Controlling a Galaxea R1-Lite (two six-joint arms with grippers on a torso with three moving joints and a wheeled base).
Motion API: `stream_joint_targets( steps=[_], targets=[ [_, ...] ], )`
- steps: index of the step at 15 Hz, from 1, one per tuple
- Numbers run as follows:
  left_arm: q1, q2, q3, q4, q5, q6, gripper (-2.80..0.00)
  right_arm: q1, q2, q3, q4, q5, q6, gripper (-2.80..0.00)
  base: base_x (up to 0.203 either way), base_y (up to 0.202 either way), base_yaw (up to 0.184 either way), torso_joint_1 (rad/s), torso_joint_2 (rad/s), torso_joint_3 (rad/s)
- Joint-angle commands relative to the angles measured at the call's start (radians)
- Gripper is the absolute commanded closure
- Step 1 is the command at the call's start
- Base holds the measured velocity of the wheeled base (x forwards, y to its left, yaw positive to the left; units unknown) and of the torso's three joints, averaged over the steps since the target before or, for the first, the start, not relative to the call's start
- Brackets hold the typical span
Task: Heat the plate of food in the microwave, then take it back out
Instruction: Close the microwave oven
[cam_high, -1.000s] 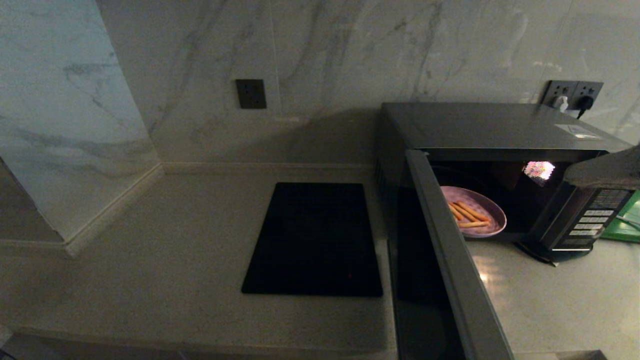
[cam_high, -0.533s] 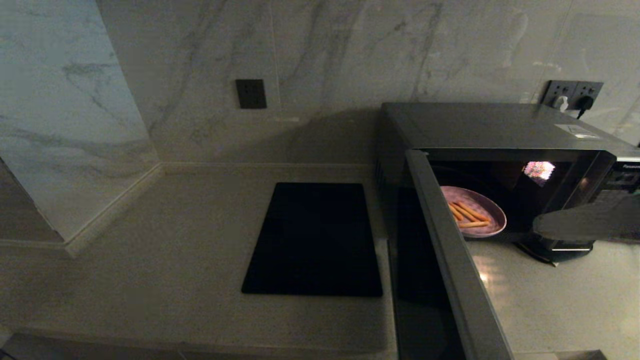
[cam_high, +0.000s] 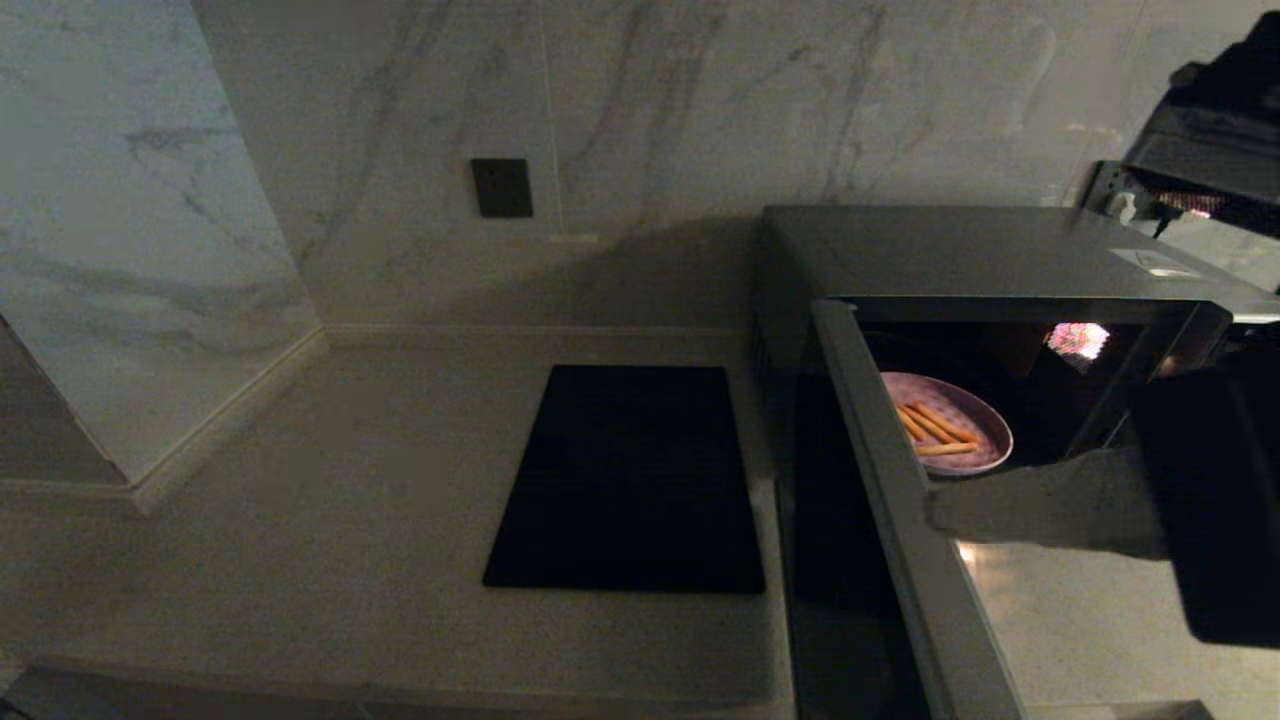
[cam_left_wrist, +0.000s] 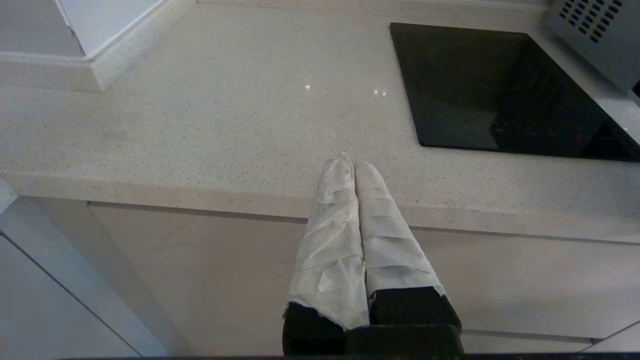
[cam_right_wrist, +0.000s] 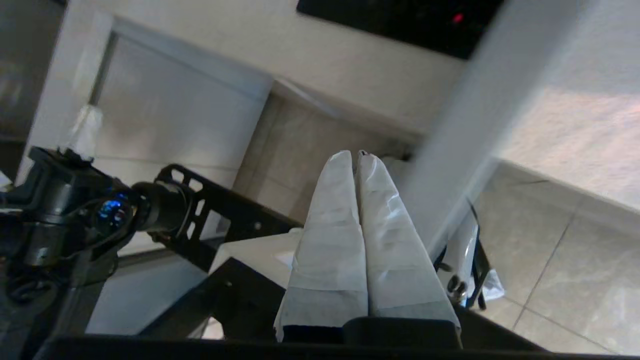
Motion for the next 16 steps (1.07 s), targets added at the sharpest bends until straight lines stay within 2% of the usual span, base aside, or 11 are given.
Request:
stream_joint_targets(
  steps=[1,7,9,16],
  targets=[
    [0.000,0.002,0.000,0.000,0.000,-0.001,0.00,0.021,0.081,-0.016,0.015,-0.002,0.015,0.00,0.000,0.000,0.000,0.000,0.00,0.000],
    [0.000,0.001,0.000,0.000,0.000,-0.001,0.00,0.023,0.162,-0.050,0.071,-0.010,0.107,0.00,0.000,0.000,0.000,0.000,0.00,0.000],
    [0.000,0.002,0.000,0.000,0.000,-0.001,0.00,0.022,0.168,-0.050,0.073,-0.018,0.111,0.00,0.000,0.000,0.000,0.000,0.00,0.000],
    [0.000,0.002,0.000,0.000,0.000,-0.001,0.00,0.020,0.194,-0.052,0.121,-0.102,0.180,0.00,0.000,0.000,0.000,0.000,0.00,0.000]
  ],
)
